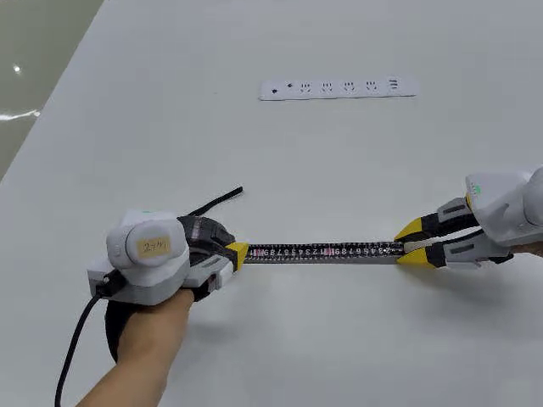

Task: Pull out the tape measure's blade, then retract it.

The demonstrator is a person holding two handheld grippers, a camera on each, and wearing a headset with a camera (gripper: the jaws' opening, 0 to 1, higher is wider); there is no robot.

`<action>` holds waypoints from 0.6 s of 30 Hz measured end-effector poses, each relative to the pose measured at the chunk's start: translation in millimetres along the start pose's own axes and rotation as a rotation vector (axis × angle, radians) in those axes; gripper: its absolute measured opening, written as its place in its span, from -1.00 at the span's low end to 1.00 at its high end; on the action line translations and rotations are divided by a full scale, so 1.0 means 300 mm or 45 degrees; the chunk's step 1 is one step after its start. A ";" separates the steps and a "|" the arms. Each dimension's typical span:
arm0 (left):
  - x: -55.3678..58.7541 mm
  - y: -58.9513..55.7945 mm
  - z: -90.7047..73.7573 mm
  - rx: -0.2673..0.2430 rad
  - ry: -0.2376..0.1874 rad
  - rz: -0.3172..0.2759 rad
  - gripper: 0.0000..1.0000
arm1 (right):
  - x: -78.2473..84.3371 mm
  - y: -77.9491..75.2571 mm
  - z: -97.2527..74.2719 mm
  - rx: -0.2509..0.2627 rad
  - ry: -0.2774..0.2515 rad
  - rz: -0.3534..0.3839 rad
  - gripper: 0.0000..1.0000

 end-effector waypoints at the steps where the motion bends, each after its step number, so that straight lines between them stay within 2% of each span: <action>1: 0.000 -0.001 0.000 -0.010 -0.002 -0.007 0.49 | 0.002 -0.001 0.000 0.000 0.001 -0.002 -0.71; 5: -0.003 -0.001 0.007 -0.042 -0.005 -0.073 0.41 | 0.006 -0.005 0.001 0.001 0.009 -0.015 -0.71; 12: -0.016 0.004 0.018 -0.107 -0.008 -0.102 0.34 | 0.007 -0.009 0.002 0.012 0.009 -0.021 -0.71; 18: -0.015 -0.001 0.025 -0.134 -0.007 -0.115 0.29 | 0.007 -0.008 0.001 0.019 0.008 -0.021 -0.71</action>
Point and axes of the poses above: the centre of the closed fingertips' face, and the gripper's own axes: z roughly forward along the fingers, y roughly to its left, x roughly out of its underside, the point moved 8 cm from there along -z, roughly backward along the fingers, and after that the axes turned 13 degrees about -y, right-handed, at the moved point
